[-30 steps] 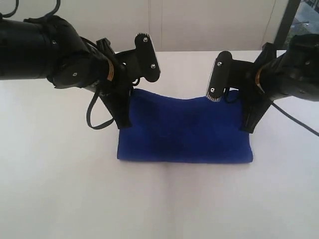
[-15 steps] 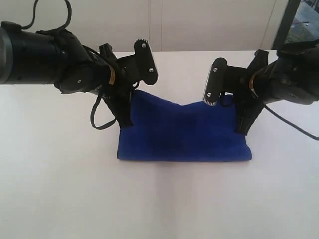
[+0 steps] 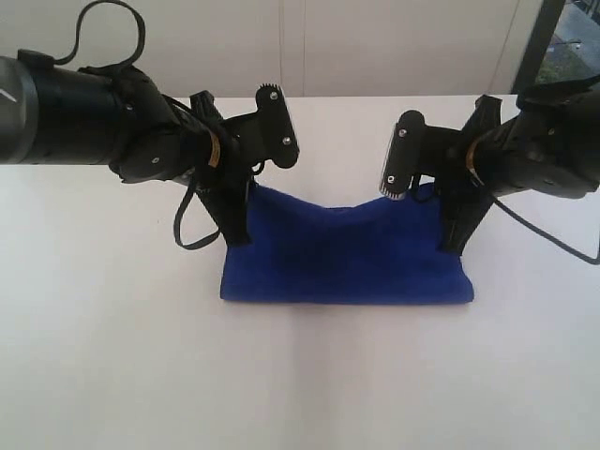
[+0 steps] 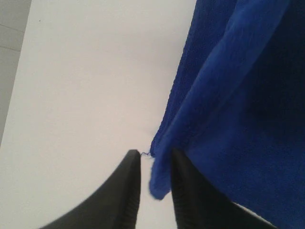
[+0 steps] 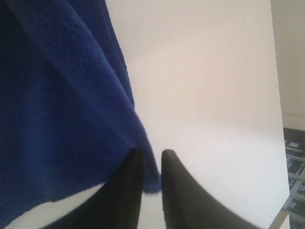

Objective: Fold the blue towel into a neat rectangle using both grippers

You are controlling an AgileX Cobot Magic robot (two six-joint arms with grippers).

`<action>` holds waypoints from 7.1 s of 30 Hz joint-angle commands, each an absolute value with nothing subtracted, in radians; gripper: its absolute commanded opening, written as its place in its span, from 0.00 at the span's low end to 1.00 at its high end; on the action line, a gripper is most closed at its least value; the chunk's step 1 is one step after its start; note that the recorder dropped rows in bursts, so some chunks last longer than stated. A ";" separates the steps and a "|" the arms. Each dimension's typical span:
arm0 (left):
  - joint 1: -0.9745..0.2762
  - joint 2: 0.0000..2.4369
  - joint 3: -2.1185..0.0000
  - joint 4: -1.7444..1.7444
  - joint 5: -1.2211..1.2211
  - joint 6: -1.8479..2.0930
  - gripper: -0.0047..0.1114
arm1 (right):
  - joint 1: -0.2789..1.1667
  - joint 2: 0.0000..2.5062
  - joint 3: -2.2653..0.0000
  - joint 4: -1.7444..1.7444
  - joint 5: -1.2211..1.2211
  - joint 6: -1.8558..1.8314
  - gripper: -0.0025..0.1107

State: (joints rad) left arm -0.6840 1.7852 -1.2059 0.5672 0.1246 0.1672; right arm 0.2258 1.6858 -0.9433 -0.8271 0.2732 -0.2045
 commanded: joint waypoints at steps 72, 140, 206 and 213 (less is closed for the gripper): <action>-0.501 1.885 -1.419 -0.155 0.648 0.180 0.04 | 0.078 2.116 -1.317 -0.293 0.248 0.019 0.02; -0.501 1.883 -1.419 -0.155 0.653 0.202 0.04 | 0.078 1.995 -1.377 -0.057 0.566 -0.127 0.02; -0.501 1.684 -1.078 -0.047 0.519 -0.203 0.04 | 0.078 1.852 -1.034 -0.029 0.687 -0.044 0.02; -0.501 1.636 -1.078 0.006 0.579 -0.211 0.04 | 0.010 1.725 -1.034 0.000 0.720 -0.041 0.02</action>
State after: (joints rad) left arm -0.5017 1.6745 -1.0862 -0.0143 0.5310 -0.1990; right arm 0.0498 1.7822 -1.0376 -0.0156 0.6922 -0.0380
